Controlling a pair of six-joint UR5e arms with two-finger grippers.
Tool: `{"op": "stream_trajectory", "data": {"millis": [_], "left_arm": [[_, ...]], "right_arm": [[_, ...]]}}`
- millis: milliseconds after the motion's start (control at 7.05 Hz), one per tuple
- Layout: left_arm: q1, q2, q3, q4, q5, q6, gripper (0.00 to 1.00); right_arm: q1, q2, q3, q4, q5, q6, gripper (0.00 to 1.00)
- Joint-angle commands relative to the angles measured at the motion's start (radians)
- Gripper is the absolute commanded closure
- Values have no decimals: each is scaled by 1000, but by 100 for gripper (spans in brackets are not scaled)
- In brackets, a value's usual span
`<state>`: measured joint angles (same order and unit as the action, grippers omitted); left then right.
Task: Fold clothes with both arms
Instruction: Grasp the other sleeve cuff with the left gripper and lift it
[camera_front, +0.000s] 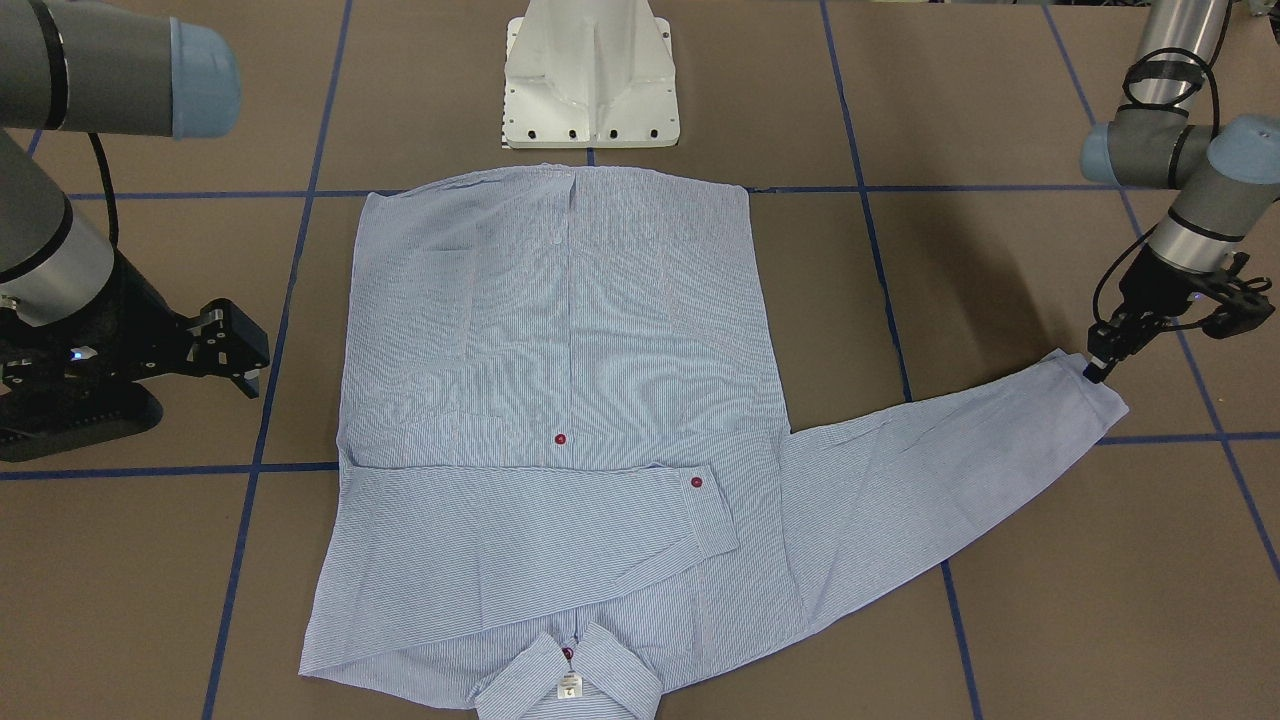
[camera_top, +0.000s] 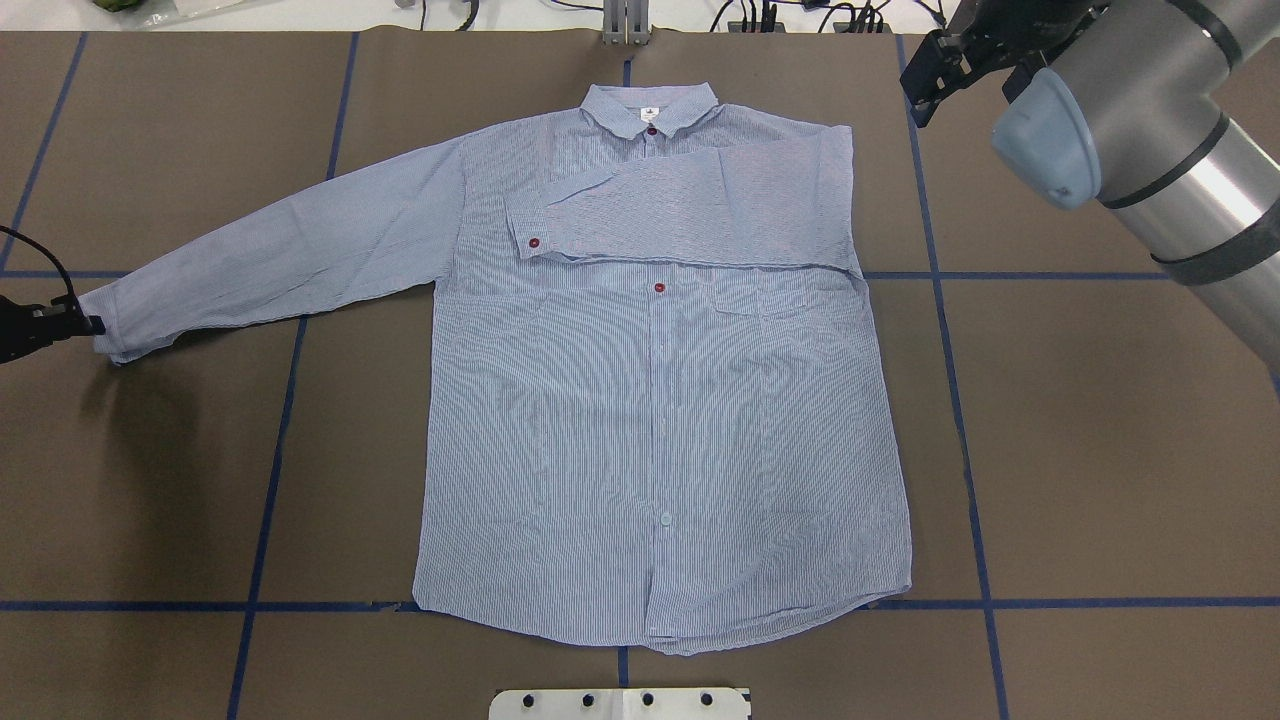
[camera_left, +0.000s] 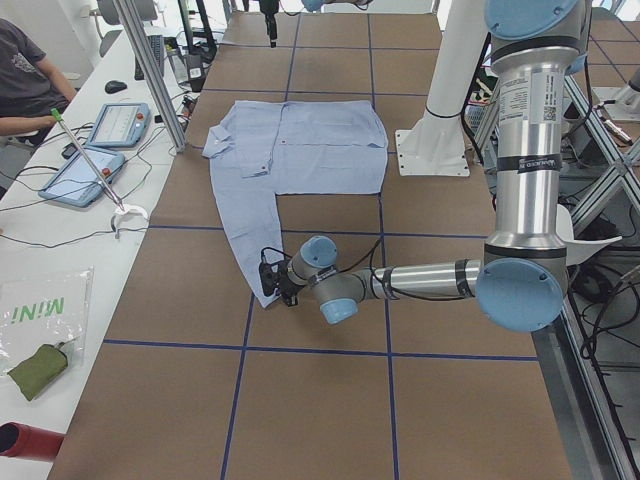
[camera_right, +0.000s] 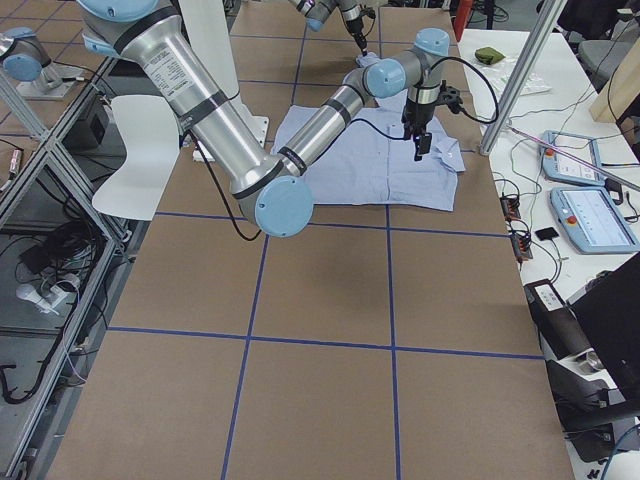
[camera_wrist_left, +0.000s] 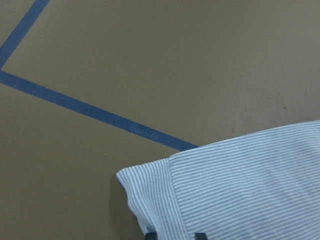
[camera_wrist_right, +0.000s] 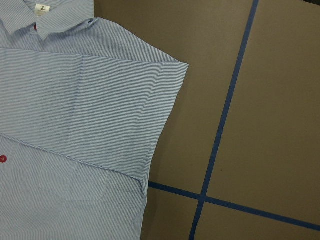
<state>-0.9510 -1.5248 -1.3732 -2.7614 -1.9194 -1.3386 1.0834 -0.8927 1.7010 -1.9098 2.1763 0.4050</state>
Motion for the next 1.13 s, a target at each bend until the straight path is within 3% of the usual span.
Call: {"op": "stream_trajectory", "data": {"millis": [0,142,425,567,851,993], "left_arm": [[0,-8,-12,12,-4,-1,100],[-2,-15,-44,28,-12,3,100],[-38,-99,-81,107,-116,1,100],[-78,-180,-133,238,-153,1,100],[-87,-369,-283,623,-159,1,100],[-86,-487,-294,763,-158,-8,100]], "right_arm": [[0,-2,-1,0,-3,0,0],[1,-20,6,-3,-6,0,0],[12,-98,43,-2,-3,0,0],[19,-156,87,5,-1,0,0],[18,-254,146,14,-1,2,0],[18,-282,166,15,-7,5,0]]}}
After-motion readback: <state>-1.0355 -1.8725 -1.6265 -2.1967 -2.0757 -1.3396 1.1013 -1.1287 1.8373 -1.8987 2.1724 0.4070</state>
